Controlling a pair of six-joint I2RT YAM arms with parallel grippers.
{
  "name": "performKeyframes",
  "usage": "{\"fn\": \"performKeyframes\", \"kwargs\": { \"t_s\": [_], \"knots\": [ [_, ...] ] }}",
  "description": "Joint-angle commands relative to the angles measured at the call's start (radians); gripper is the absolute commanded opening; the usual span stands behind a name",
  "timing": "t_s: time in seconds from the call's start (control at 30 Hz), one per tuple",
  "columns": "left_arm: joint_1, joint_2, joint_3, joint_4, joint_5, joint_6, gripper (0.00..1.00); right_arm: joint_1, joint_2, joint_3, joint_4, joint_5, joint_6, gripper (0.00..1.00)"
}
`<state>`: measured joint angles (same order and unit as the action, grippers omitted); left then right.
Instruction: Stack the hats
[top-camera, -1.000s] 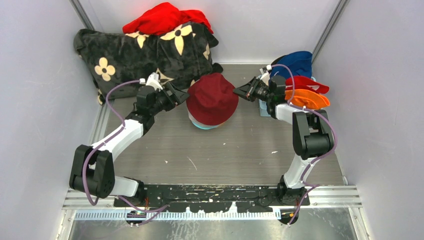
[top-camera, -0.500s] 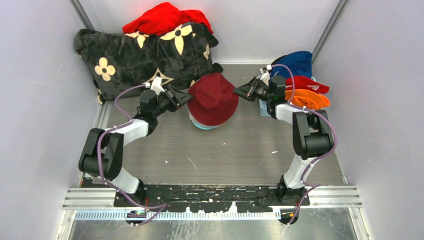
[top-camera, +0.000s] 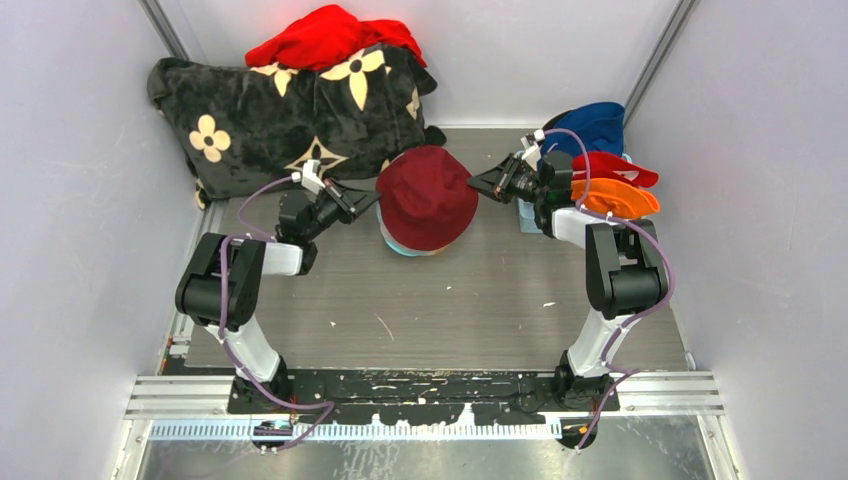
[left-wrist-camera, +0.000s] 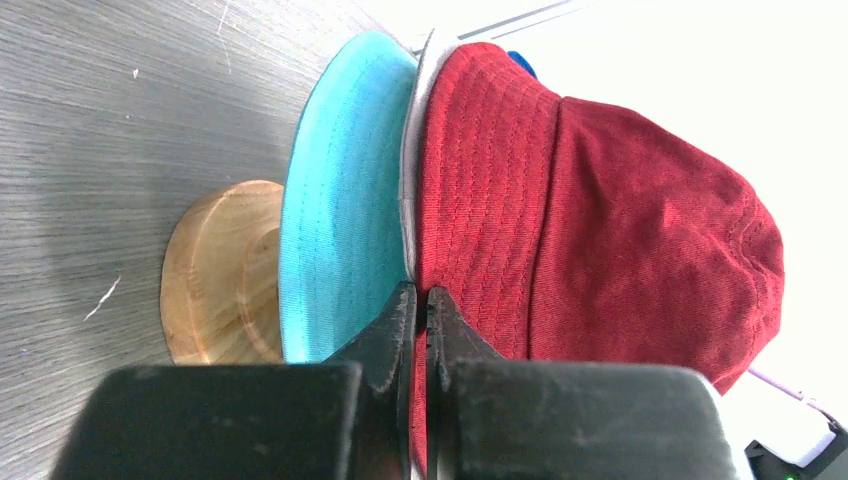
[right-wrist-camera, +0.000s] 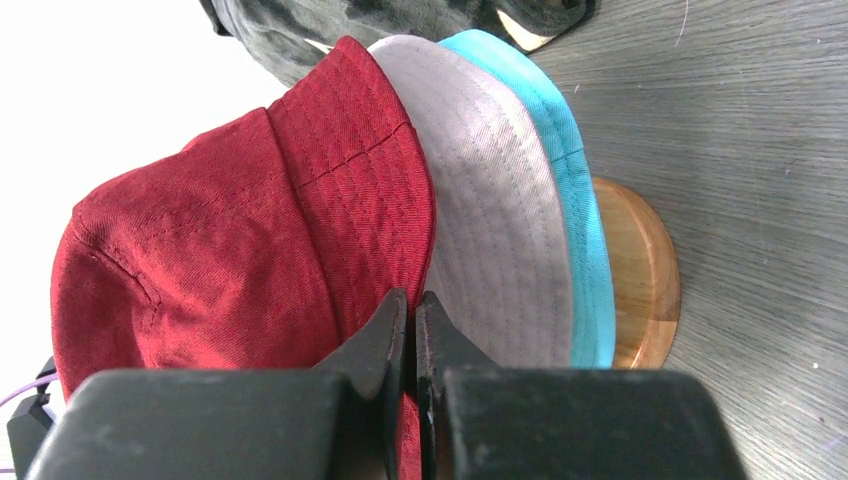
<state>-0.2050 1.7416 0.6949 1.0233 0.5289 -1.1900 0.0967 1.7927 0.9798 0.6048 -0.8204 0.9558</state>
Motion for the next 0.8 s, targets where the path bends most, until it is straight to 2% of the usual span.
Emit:
{"fn": "performKeyframes", "kwargs": {
  "t_s": [0.0,0.17,0.3,0.57,0.77],
  "knots": [
    [0.016,-0.02,-0.013,0.135,0.014,-0.037,0.0,0.003,-0.038,0.001,0.047,-0.003,-0.015,0.01],
    [0.018,-0.079,0.014,-0.185,-0.045,0.075,0.0,0.002,-0.045,0.02,-0.122,0.084,-0.103,0.01],
    [0.018,-0.11,0.065,-0.401,-0.098,0.165,0.0,0.001,-0.029,0.028,-0.181,0.121,-0.122,0.01],
    [0.018,-0.072,0.086,-0.516,-0.136,0.194,0.0,0.001,-0.001,0.024,-0.231,0.162,-0.145,0.01],
    [0.021,-0.036,0.096,-0.537,-0.158,0.2,0.0,0.002,0.031,0.063,-0.29,0.175,-0.177,0.01]
  ]
}}
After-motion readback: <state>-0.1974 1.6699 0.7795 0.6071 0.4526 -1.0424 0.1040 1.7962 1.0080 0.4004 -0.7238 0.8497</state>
